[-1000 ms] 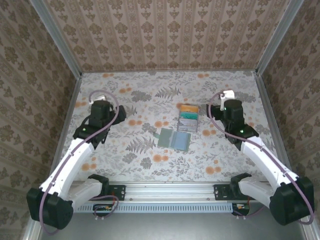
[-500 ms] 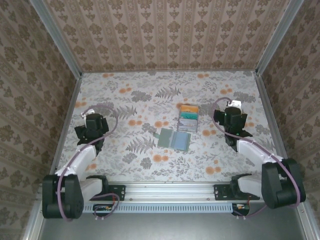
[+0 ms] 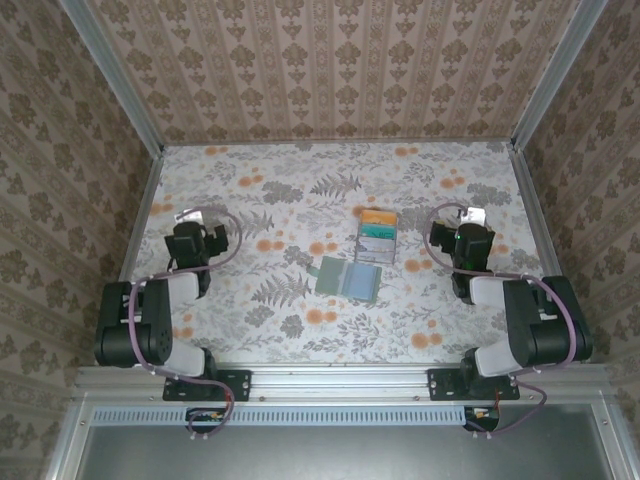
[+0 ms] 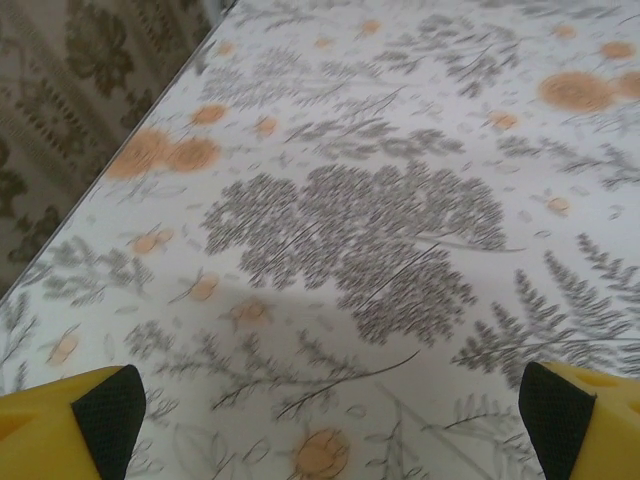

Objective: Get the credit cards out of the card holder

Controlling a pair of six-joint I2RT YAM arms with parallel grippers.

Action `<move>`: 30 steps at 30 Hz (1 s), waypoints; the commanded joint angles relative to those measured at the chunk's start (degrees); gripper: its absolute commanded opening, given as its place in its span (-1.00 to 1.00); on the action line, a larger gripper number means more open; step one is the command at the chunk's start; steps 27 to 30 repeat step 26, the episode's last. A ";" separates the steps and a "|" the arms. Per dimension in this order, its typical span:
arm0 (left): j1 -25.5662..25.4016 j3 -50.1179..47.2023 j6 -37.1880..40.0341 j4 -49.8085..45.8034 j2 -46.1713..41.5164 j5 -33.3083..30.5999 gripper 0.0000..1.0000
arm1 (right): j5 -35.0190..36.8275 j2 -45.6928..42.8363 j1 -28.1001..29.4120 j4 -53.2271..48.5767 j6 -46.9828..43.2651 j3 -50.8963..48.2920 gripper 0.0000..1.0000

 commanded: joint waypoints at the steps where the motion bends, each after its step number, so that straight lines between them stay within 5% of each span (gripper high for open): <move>1: 0.04 -1.49 3.88 10.14 2.98 5.98 1.00 | -4.90 5.01 -0.29 13.99 -2.02 -2.01 0.99; 6: -0.52 -1.35 5.58 10.37 3.79 8.63 1.00 | -4.95 3.59 0.05 7.68 -2.07 0.08 0.99; 30: -0.67 -1.53 6.09 11.17 3.99 9.51 1.00 | -4.28 3.88 0.68 7.53 -2.83 0.38 0.99</move>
